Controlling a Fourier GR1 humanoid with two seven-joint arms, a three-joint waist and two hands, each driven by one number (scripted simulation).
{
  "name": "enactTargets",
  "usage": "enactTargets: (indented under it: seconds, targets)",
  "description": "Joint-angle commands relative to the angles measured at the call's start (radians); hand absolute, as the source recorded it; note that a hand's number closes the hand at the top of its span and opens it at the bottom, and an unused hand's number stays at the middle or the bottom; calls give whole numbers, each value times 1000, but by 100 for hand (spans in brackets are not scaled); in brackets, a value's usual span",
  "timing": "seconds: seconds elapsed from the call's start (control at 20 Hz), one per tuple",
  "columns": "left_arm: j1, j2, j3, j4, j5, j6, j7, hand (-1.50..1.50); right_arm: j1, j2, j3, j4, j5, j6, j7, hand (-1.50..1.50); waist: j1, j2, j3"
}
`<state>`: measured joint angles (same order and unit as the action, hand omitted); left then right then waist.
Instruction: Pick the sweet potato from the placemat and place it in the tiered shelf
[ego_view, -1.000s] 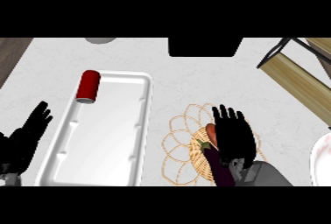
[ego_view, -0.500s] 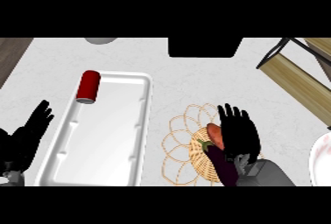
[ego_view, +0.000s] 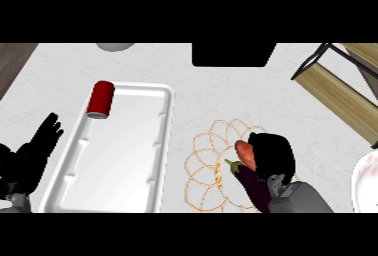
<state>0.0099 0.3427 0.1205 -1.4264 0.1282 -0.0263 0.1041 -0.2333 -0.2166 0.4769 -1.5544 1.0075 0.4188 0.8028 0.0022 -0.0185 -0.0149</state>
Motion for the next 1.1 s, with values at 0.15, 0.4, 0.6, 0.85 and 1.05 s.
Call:
enactTargets:
  seconds: [0.15,0.4,0.6,0.85,1.05]
  targets:
    - [-7,4,19,-5,4,-34,28,0,-13,11,17,79,64,-16,-60,150,2,19,15]
    - [31,-17,16,-14,-31,-32,-37,0,-7,23,56,84,153,-79,-82,150,3,19,15]
    - [43,-12,33,-61,-5,-51,25,0,-17,-15,-71,-1,135,-106,-97,150,3,18,15]
    - [2,-16,22,7,-34,-35,-23,0,-202,28,-408,146,70,-227,84,150,14,31,16]
    - [19,-45,17,5,-44,-14,-15,0,-338,-27,-488,223,61,-252,60,150,12,23,15]
